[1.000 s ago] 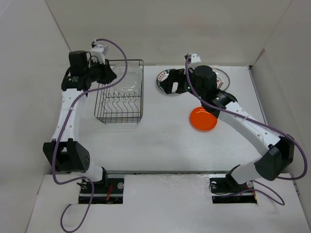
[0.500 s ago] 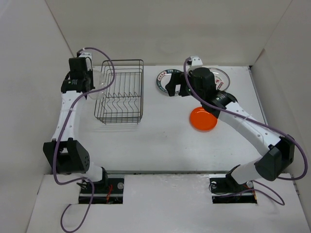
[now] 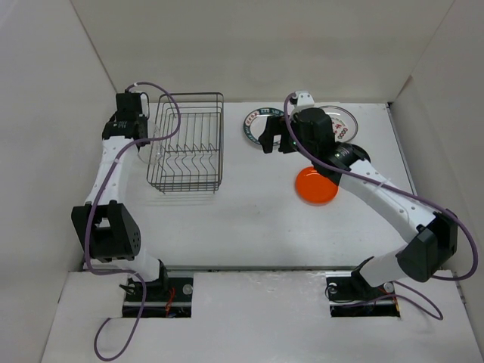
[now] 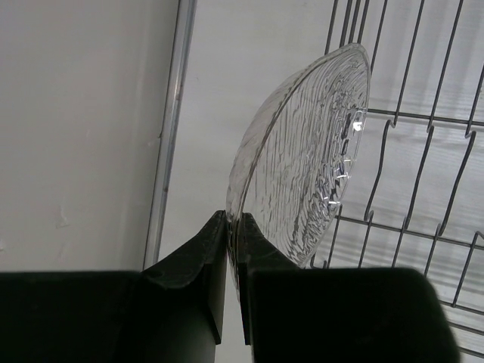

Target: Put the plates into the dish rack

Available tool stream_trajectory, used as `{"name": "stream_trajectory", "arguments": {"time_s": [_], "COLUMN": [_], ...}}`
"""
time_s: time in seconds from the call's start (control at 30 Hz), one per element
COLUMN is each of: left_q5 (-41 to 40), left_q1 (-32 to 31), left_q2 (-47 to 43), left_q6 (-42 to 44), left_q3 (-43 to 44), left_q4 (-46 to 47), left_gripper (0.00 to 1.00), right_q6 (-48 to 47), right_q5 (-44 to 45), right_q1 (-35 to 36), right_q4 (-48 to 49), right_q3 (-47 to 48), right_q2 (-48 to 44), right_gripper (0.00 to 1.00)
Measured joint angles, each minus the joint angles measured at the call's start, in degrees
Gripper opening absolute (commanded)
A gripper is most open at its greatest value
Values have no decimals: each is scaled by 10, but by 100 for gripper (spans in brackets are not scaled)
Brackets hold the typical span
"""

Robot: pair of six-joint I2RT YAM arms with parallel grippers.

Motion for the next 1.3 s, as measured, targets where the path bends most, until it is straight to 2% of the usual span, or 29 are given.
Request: {"name": "stream_trajectory", "arguments": {"time_s": [0.83, 0.9, 0.97, 1.07, 1.3], "left_q5": [-4, -6, -6, -7, -15], "left_q1": [-21, -21, -22, -24, -26], "left_q2": [20, 20, 20, 20, 20], "left_q6": [-42, -42, -43, -43, -49], "left_q3": [-1, -2, -4, -8, -11], "left_q4": [-7, -6, -6, -5, -3], "left_gripper": [0, 6, 6, 0, 0], "right_q6": [-3, -4, -4, -4, -4], "right_q5": [0, 0, 0, 0, 0], "right_q1": [0, 0, 0, 0, 0], "right_q4": [0, -1, -1, -1, 0], "right_q3": [-11, -12, -12, -12, -12], "right_q2": [0, 0, 0, 0, 0], "right_gripper": [100, 100, 100, 100, 100]}}
